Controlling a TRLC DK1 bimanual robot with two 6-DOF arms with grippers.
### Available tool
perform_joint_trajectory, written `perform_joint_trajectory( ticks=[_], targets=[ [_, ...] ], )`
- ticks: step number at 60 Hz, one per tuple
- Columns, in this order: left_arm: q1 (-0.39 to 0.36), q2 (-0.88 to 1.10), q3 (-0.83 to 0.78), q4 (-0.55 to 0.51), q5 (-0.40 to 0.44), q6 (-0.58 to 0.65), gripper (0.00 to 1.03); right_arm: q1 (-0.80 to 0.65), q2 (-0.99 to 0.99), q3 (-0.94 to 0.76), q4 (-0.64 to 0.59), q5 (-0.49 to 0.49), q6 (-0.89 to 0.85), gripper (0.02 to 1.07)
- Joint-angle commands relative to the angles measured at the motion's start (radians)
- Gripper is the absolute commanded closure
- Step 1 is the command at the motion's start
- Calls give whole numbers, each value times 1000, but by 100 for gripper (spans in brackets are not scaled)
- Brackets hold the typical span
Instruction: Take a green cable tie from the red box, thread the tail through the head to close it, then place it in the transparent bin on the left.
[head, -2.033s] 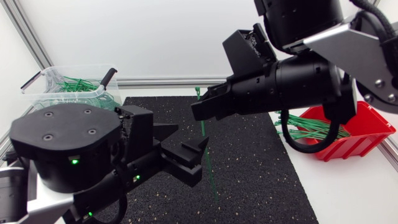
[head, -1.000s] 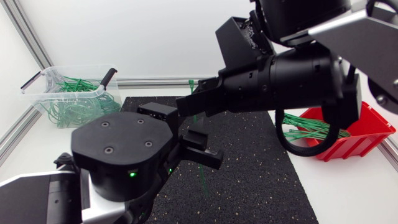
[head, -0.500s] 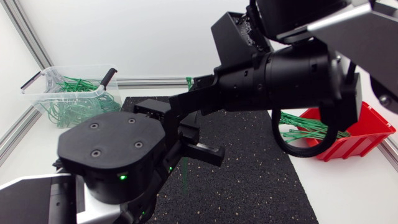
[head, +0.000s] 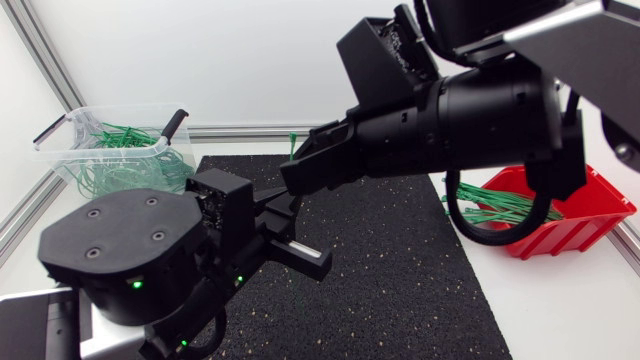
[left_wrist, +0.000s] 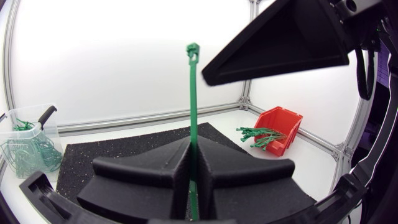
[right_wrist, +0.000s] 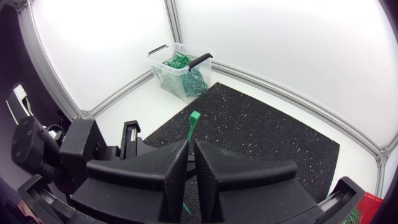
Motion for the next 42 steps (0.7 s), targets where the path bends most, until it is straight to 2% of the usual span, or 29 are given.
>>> perform_joint_trajectory(
  ticks=[1,8,20,32,42],
  targets=[
    [31,-41,-46,6,53,13,99,-41,-37,-1,2,-47,-47,79],
    [72,-67,-72,4,142,10,99,-113,-46,5,-23,-185,-62,68],
    [184,-147,-114,0,386,-12,99,-254,-25,14,-69,-443,-140,50],
    [298,-207,-123,-40,627,-85,99,-355,44,10,-90,-673,-295,50],
    [329,-210,-117,-49,711,-117,99,-352,93,-7,-109,-760,-393,47]
  ],
)
